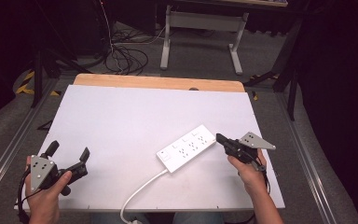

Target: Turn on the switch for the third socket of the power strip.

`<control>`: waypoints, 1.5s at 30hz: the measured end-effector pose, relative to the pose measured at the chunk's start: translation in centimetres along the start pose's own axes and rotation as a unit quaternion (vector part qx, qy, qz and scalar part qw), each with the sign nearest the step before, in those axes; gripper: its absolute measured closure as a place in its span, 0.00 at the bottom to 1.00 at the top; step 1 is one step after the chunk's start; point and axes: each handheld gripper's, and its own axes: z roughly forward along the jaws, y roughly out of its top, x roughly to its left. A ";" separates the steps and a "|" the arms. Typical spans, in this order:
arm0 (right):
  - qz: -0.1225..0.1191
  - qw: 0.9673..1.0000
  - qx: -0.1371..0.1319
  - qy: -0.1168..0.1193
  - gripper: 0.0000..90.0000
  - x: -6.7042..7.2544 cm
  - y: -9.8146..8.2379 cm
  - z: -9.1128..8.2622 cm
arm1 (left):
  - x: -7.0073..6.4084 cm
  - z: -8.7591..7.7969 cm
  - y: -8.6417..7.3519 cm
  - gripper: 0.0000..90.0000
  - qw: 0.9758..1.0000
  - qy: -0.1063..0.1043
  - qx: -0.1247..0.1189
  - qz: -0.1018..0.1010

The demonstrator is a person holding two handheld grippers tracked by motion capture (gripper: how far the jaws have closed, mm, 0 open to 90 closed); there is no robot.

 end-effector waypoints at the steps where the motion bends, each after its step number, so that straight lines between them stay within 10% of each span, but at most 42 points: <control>1: -0.003 1.000 0.003 0.006 1.00 0.3 0.1 0.3 | 0.0 0.0 0.0 0.03 1.000 0.000 -0.001 0.000; 45: -0.018 0.999 0.022 0.026 1.00 1.0 1.3 3.5 | -0.1 0.2 -0.3 0.04 1.000 -0.005 0.011 0.006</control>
